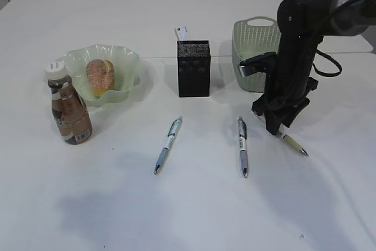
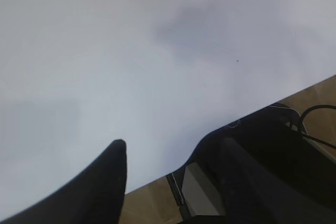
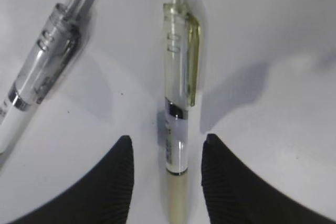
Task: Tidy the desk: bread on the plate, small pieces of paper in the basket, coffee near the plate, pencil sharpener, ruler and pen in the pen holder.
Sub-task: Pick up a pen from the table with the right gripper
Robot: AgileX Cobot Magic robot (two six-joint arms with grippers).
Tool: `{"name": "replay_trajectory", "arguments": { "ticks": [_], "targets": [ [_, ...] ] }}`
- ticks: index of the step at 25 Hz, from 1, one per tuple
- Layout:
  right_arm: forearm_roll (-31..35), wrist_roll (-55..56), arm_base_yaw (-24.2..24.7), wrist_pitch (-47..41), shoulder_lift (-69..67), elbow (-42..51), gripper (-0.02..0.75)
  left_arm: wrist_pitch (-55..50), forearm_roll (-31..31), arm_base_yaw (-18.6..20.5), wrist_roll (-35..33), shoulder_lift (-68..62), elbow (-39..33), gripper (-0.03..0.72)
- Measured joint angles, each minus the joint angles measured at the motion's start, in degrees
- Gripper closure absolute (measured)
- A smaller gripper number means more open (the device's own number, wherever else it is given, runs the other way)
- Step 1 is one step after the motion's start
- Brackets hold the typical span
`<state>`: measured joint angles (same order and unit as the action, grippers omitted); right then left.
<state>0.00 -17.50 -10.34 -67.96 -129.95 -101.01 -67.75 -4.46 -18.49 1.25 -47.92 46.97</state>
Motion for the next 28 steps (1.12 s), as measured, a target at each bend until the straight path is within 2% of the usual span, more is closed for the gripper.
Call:
{"name": "replay_trajectory", "arguments": {
  "ticks": [28],
  "targets": [
    [1.02, -0.7, 0.0, 0.73, -0.97, 0.0, 0.395, 0.44, -0.79, 0.0, 0.22, 0.0, 0.0, 0.294]
  ]
}}
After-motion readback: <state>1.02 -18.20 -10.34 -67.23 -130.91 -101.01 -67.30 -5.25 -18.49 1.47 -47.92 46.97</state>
